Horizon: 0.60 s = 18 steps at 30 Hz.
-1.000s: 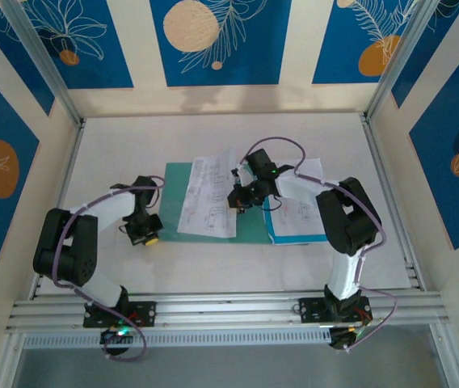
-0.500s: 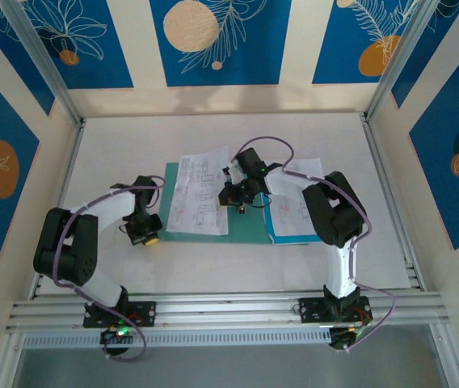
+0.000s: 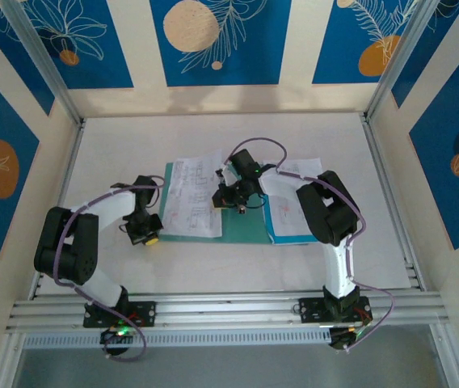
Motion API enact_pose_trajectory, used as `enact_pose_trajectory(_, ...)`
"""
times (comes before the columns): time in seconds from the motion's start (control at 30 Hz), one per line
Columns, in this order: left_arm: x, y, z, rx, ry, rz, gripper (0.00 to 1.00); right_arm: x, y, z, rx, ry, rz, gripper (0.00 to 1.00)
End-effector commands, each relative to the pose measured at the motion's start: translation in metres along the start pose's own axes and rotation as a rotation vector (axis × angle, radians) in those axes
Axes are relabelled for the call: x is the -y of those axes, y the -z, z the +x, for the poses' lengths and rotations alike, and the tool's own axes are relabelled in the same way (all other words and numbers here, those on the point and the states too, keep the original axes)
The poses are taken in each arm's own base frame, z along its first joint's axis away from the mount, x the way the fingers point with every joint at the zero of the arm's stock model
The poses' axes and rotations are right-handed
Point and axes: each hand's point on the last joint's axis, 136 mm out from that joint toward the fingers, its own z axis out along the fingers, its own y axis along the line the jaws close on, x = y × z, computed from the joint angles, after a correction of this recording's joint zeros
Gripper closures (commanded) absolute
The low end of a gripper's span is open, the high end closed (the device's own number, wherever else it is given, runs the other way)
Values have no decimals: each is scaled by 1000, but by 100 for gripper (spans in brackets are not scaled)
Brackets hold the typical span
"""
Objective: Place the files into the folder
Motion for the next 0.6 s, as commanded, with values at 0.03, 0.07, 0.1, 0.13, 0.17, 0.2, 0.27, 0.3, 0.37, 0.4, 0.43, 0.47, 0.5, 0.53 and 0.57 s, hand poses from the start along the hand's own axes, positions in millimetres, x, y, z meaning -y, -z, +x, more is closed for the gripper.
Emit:
enact_pose_trajectory(0.03,4,-6,-5,-8,1,20,100,-5,-7,7,-38,8,-33,100)
enact_pose_trajectory(0.07,5,-6,-5,-8,1,21,100,-4,-8,8,-40,5,-32,100)
enact_pose_trajectory(0.1,4,-6,-5,-9,0,21,100,-4,-8,8,-41,4,-32,100)
enact_pose_trajectory(0.13,4,-6,-5,-10,-2,20,100,-3,-9,8,-42,0,-32,100)
enact_pose_trajectory(0.17,4,-6,-5,-9,-2,20,100,-4,-9,8,-41,1,-33,100)
enact_pose_trajectory(0.2,5,-6,-5,-8,-3,21,100,-4,-9,8,-40,-1,-34,100)
enact_pose_trajectory(0.27,4,-6,-5,-11,-2,19,100,-7,-10,8,-42,2,-43,100)
enact_pose_trajectory(0.3,4,-6,-4,-11,-2,19,100,-8,-11,8,-44,7,-46,100)
enact_pose_trajectory(0.37,4,-7,-4,-12,-2,17,100,-11,-13,10,-57,18,-55,100)
enact_pose_trajectory(0.4,4,-6,-4,-10,0,19,100,-12,-14,11,-62,24,-54,100)
enact_pose_trajectory(0.43,4,-7,-4,-10,0,19,100,-12,-15,12,-68,29,-54,100)
enact_pose_trajectory(0.47,4,-6,-4,-11,3,20,100,-12,-15,12,-72,35,-54,100)
enact_pose_trajectory(0.5,4,-7,-4,-11,0,19,100,-12,-15,14,-77,38,-55,100)
enact_pose_trajectory(0.53,4,-7,-4,-11,2,19,100,-12,-16,15,-83,42,-54,100)
enact_pose_trajectory(0.57,4,-6,-5,-9,3,21,100,-11,-15,15,-86,44,-52,100)
